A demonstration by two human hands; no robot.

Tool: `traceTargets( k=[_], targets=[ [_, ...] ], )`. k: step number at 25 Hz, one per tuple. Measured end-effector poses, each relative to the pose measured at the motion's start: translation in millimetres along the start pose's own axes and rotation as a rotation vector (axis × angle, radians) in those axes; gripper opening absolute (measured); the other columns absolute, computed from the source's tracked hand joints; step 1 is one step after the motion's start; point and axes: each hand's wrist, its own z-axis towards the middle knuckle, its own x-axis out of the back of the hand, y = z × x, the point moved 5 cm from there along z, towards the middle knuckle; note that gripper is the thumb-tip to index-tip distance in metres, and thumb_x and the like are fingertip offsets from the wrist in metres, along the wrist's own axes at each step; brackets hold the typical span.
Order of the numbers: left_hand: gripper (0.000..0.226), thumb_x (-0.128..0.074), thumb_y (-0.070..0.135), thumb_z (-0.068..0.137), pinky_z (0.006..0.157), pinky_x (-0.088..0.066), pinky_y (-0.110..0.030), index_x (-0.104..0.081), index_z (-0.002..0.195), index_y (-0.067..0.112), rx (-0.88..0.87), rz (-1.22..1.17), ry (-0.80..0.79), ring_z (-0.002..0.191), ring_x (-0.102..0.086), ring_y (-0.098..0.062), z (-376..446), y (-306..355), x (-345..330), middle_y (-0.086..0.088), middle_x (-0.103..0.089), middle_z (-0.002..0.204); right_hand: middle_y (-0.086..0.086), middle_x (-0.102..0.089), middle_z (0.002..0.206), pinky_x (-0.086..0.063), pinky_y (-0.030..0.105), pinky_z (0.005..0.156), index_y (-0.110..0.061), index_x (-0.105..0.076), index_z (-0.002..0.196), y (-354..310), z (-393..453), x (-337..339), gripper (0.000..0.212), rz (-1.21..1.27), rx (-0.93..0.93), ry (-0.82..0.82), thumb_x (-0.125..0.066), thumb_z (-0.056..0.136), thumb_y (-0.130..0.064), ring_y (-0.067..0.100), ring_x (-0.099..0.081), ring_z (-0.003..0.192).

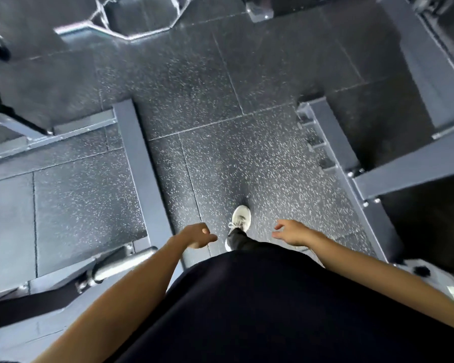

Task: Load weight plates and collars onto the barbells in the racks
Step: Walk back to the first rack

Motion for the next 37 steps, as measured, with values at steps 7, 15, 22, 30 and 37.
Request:
traceTargets(
  k=[7, 15, 22, 30, 37],
  targets=[
    [0.045, -0.059, 0.053, 0.088, 0.099, -0.045, -0.033, -0.062, 0.121, 0.021, 0.081, -0.162, 0.184, 0.115, -0.057, -0.029, 64, 1, 153, -0.012, -0.062, 0.127, 0.007, -0.058, 0.117, -0.044, 0.029, 0.079, -0.009, -0.056, 0.124, -120, 87, 146, 0.034, -0.080, 0.114, -0.003, -0.055, 0.096, -0.029, 0.016, -0.054, 0.086],
    [0.051, -0.042, 0.053, 0.097, 0.111, -0.034, -0.037, -0.050, 0.139, 0.024, 0.051, -0.023, -0.042, 0.133, -0.044, -0.028, 181, -2, 333, -0.007, -0.046, 0.147, 0.006, -0.056, 0.129, -0.045, 0.032, 0.085, -0.015, -0.055, 0.126, -243, 202, 244, 0.036, -0.101, 0.072, -0.032, -0.054, 0.096, -0.034, 0.019, -0.058, 0.098],
    [0.048, -0.046, 0.044, 0.100, 0.106, -0.038, -0.035, -0.054, 0.134, 0.011, -0.106, 0.162, -0.085, 0.125, -0.052, -0.028, 273, 28, 566, -0.011, -0.052, 0.141, 0.011, -0.061, 0.124, -0.044, 0.036, 0.097, -0.006, -0.061, 0.122, -356, 271, 371, 0.034, 0.149, 0.011, 0.118, -0.052, 0.098, -0.028, 0.028, -0.058, 0.115],
    [0.044, -0.046, 0.041, 0.101, 0.103, -0.038, -0.033, -0.056, 0.133, 0.013, -0.164, 0.443, -0.183, 0.124, -0.052, -0.027, 416, 159, 719, -0.009, -0.053, 0.140, 0.011, -0.063, 0.091, -0.043, 0.031, 0.074, -0.010, -0.065, 0.087, -385, 389, 495, 0.026, 0.290, -0.063, 0.046, -0.053, 0.088, -0.033, 0.030, -0.061, 0.100],
    [0.043, -0.048, 0.043, 0.098, 0.096, -0.042, -0.033, -0.061, 0.124, 0.011, -0.247, 0.598, -0.096, 0.116, -0.056, -0.025, 503, 343, 860, -0.008, -0.060, 0.130, 0.015, -0.063, 0.124, -0.049, 0.034, 0.092, -0.010, -0.062, 0.120, -354, 456, 687, 0.036, 0.516, -0.170, 0.195, -0.059, 0.093, -0.033, 0.029, -0.060, 0.111]
  ],
)
